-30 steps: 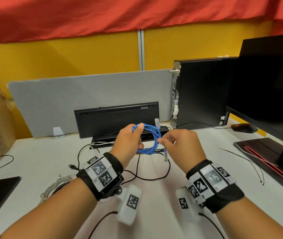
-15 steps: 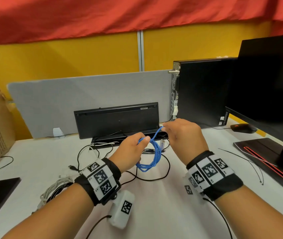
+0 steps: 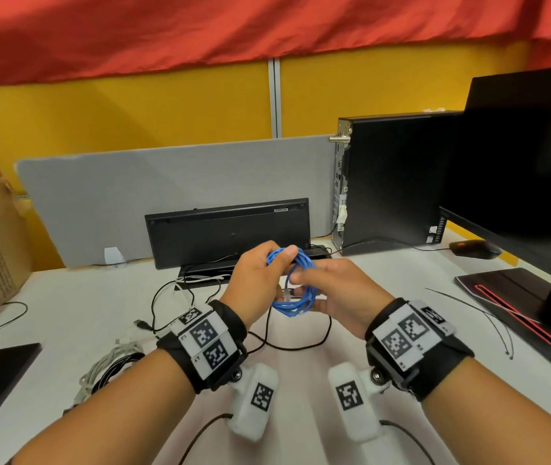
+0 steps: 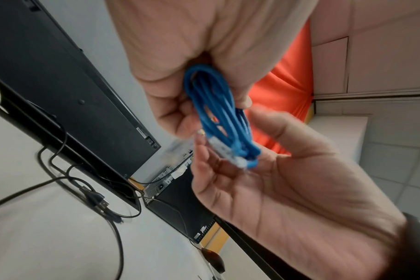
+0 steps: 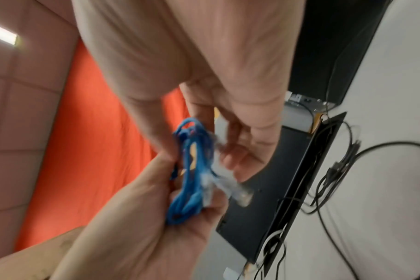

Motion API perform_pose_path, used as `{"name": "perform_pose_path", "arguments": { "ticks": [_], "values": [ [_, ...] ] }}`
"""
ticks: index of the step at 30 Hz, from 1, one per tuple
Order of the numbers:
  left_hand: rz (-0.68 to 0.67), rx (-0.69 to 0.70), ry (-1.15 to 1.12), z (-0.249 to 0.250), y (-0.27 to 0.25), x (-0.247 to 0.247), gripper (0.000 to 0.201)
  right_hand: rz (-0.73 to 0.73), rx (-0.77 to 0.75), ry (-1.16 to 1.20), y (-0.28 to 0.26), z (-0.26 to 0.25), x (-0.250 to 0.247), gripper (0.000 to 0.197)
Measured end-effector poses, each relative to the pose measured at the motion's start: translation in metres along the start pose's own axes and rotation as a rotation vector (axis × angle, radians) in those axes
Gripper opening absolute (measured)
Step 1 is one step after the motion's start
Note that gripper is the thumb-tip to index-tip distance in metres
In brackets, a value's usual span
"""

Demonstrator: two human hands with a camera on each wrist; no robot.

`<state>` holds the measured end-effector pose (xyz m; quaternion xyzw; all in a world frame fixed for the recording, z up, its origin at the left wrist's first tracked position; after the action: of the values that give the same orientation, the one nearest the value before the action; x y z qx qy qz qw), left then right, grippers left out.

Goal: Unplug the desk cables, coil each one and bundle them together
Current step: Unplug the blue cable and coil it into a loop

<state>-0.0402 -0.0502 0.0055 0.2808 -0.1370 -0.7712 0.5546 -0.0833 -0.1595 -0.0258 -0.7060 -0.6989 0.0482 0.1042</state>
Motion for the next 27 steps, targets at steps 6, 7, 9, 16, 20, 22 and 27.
{"name": "perform_pose_path", "arguments": {
  "ticks": [6,7,9,16,20,22,27],
  "values": [
    [-0.064,-0.035,0.078,-0.007,0.001,0.004,0.029,0.032,0.054,-0.05,-0.001,0.001,-0.001,0.018],
    [-0.08,-0.038,0.094,-0.007,0.001,0.005,0.028,0.039,0.068,-0.045,-0.002,0.002,-0.002,0.019],
    [-0.109,-0.035,0.127,-0.007,0.001,0.006,0.028,0.041,0.094,-0.011,-0.001,0.004,-0.002,0.021],
    [-0.133,-0.131,-0.007,-0.016,-0.006,0.004,0.036,-0.113,0.065,-0.02,-0.004,0.0,0.008,0.037],
    [-0.093,-0.26,-0.109,-0.031,-0.017,-0.005,0.031,0.293,-0.369,-0.358,-0.014,-0.039,-0.016,0.044],
    [-0.054,-0.302,-0.161,-0.036,-0.02,-0.01,0.028,0.456,-0.656,-0.57,-0.032,-0.059,-0.008,0.016],
    [0.109,-0.402,-0.271,-0.045,-0.026,-0.034,0.021,0.454,-0.485,-0.553,-0.016,-0.047,-0.009,0.002]
  ]
}}
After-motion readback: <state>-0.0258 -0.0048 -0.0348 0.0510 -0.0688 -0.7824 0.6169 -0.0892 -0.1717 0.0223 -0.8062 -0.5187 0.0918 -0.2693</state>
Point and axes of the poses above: each hand's wrist, its own y-axis towards the middle knuckle, its own x-axis out of the palm, z = x × y, the point moved 10 cm from there along y, towards the middle knuckle, and after that the axes turned 12 degrees about x, right-handed, at the moved point
